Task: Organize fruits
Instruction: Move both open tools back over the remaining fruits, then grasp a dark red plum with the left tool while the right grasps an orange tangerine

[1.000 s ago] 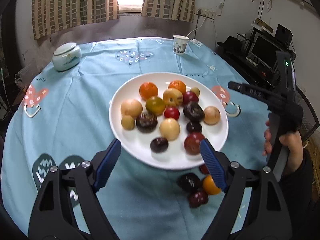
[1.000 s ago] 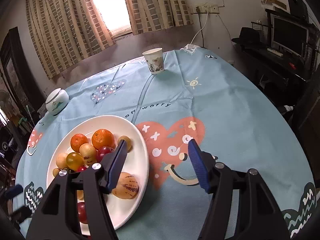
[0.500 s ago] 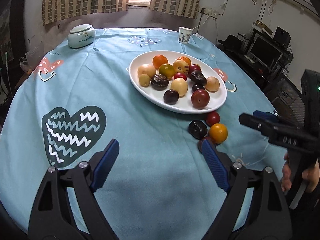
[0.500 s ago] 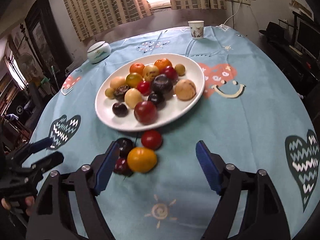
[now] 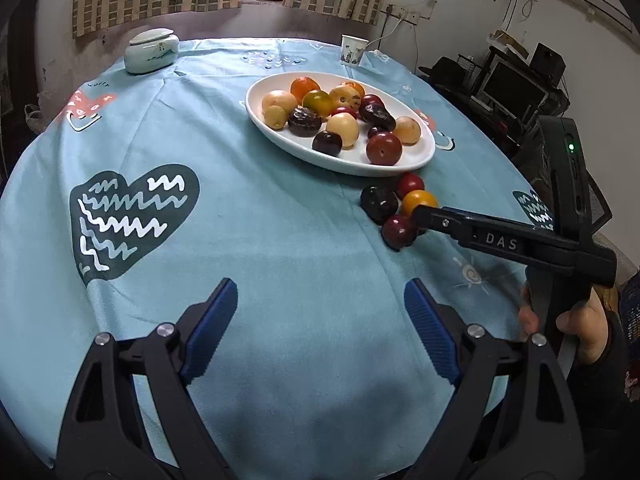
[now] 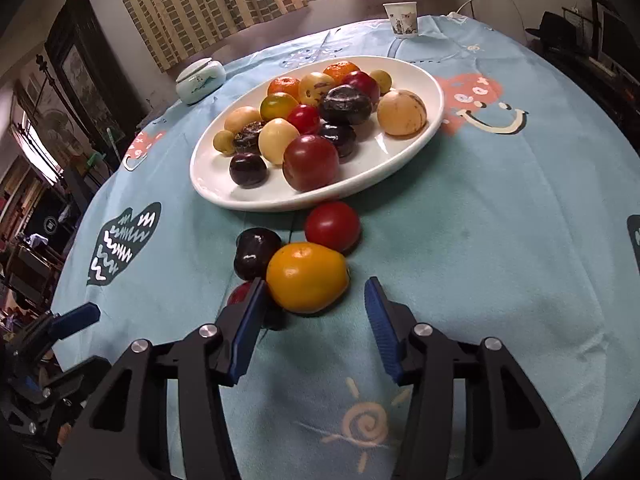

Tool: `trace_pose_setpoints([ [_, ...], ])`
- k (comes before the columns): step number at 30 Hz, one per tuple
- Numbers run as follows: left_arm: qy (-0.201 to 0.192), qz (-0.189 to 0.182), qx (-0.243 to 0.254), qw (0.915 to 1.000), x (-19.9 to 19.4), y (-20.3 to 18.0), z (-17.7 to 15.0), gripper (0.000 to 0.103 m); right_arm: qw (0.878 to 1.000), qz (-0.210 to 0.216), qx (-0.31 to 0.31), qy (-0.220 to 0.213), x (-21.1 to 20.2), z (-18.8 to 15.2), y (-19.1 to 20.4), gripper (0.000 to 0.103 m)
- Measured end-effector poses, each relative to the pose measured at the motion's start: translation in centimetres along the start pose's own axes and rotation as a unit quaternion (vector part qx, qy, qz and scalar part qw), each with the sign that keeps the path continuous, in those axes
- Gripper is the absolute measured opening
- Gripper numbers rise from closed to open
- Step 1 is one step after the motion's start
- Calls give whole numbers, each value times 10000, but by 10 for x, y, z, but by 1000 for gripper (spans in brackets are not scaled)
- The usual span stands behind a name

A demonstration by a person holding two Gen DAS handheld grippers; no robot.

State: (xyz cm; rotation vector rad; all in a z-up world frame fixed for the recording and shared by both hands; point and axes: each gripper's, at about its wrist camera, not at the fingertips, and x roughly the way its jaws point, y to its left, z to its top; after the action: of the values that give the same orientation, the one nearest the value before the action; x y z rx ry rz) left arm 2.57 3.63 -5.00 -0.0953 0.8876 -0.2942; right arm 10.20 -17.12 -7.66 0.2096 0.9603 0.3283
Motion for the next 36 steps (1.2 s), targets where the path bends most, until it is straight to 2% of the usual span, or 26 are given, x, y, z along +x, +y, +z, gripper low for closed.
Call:
trace_pose_setpoints([
  [4, 78, -51, 40, 9999, 7, -5, 4, 87, 9998, 164, 66, 115, 6, 7, 0, 44],
  [8, 201, -12, 180, 9996, 18, -15, 10, 87, 9998, -146, -134, 19, -11, 0, 7, 44],
  [12, 329, -123, 341, 9988, 33, -31, 18, 87, 9981, -533, -313, -37, -31, -15, 1, 44],
  [18, 446, -156, 471, 9978, 62, -53, 30, 87, 9980, -622, -98, 18, -41, -32, -28, 44],
  [22, 487, -22, 562, 9972, 79, -64, 35, 84, 9975, -703, -104, -38, -46, -34, -35, 44],
  [23, 516, -3, 568, 9970, 83, -65, 36, 75, 9978, -657, -100, -40, -47, -34, -37, 44],
  [24, 586, -22, 569, 9967, 87, -66, 37, 61, 9980, -626, -97, -43, -47, -35, -38, 44],
  [26, 699, -4, 574, 9959, 96, -67, 38, 46, 9982, -597, -105, -47, -47, -35, -39, 44],
  [33, 585, 160, 926, 9939, 100, -78, 37, 46, 9988, -466, -132, 78, -34, -32, -38, 45],
  [36, 518, 98, 967, 9939, 98, -79, 36, 30, 9984, -528, -196, 0, -32, -30, -35, 44],
])
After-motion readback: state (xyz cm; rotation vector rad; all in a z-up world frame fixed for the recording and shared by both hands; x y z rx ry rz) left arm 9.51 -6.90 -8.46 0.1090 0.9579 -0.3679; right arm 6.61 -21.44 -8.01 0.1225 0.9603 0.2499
